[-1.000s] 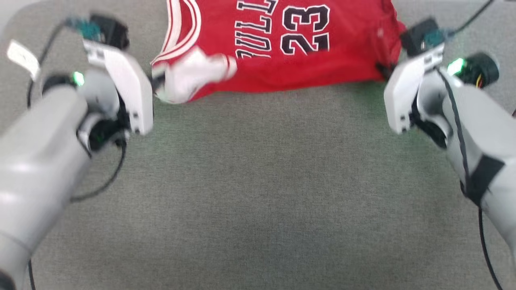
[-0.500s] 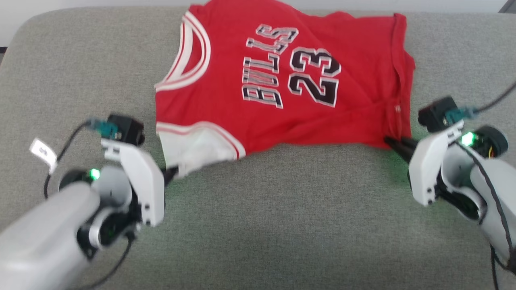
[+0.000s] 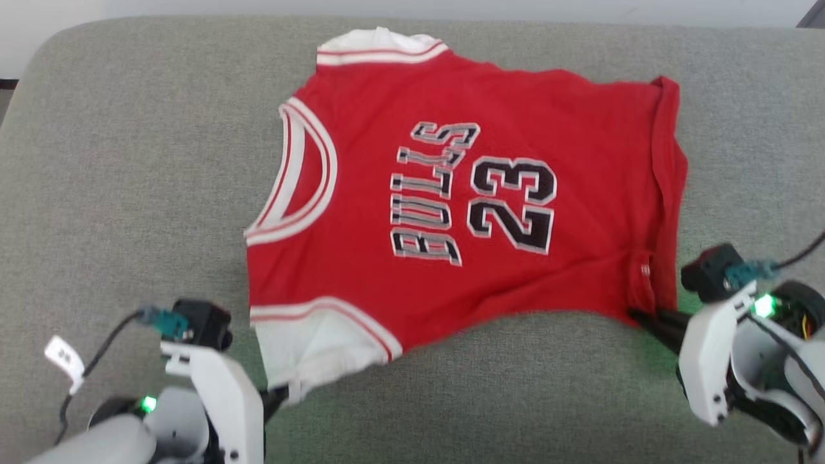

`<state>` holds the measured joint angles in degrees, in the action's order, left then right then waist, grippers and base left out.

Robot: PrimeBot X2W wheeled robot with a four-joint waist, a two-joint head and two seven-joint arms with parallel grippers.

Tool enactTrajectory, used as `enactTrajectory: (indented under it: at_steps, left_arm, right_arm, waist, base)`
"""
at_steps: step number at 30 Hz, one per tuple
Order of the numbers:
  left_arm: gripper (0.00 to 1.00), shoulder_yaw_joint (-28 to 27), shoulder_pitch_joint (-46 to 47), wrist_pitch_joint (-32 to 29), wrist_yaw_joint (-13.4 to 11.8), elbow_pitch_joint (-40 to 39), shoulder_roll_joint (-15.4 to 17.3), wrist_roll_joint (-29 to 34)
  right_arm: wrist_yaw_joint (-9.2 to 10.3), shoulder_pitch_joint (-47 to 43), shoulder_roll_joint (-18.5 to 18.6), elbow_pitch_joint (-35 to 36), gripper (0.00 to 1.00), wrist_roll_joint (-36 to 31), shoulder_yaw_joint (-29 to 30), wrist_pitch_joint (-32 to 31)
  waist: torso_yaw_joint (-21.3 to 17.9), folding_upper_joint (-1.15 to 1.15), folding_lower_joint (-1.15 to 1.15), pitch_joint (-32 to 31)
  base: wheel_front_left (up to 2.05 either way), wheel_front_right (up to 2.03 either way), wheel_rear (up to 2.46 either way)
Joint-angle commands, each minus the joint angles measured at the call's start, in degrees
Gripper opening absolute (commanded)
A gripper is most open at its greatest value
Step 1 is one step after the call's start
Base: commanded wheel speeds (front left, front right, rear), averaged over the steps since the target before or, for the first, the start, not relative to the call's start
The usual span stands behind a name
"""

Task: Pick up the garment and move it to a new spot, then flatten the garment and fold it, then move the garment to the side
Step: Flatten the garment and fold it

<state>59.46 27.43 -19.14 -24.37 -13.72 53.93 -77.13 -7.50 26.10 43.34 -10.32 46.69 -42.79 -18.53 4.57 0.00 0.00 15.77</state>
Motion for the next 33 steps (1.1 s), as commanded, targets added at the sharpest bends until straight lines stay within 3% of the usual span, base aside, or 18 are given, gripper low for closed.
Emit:
enactTrajectory:
  at_steps: [1, 10, 18, 21, 24, 33]
  left_arm:
    - [0.0, 0.2, -1.53, -0.03, -1.2, -1.3, 0.69, -0.34]
    - [0.0, -1.18, -2.83, 1.58, -4.75, -7.31, 4.16, -0.19]
    - [0.0, -4.76, 5.55, -0.97, -6.08, -12.37, 11.43, 5.79]
    - [0.0, -5.91, 10.67, -3.07, -4.14, -12.13, 12.2, 8.83]
    - [0.0, -6.6, 16.48, -5.38, -0.61, -9.89, 11.13, 11.68]
    - [0.0, -4.88, 30.86, -10.97, 11.54, 8.45, -0.07, 16.03]
  right_arm:
    - [0.01, -2.34, 0.73, 1.1, 0.0, 0.32, 0.15, -0.58]
    - [0.01, -9.62, 1.63, 7.03, 0.0, 0.98, 6.03, 0.55]
    - [0.01, -13.43, -1.71, 12.13, 0.0, -2.27, 15.37, 0.35]
    - [0.01, -13.19, -3.89, 13.3, 0.0, -4.16, 18.83, -0.83]
    - [0.01, -11.68, -6.48, 13.65, 0.0, -6.16, 22.15, -2.5]
    - [0.01, -4.41, -13.73, 10.0, 0.0, -13.93, 27.28, -6.64]
  waist:
    - [-0.02, 0.0, 0.0, 0.07]
    - [-0.34, 0.0, 0.0, 0.61]
    - [-1.34, 0.0, 0.0, 1.32]
    - [-1.81, 0.0, 0.0, 2.13]
    - [-2.36, 0.0, 0.0, 3.2]
    - [-4.26, 0.0, 0.0, 6.82]
  base:
    - [0.0, 0.0, 0.0]
    - [0.0, 0.0, 0.0]
    - [0.0, 0.0, 0.0]
    - [0.0, 0.0, 0.0]
    - [0.0, 0.0, 0.0]
    - [0.0, 0.0, 0.0]
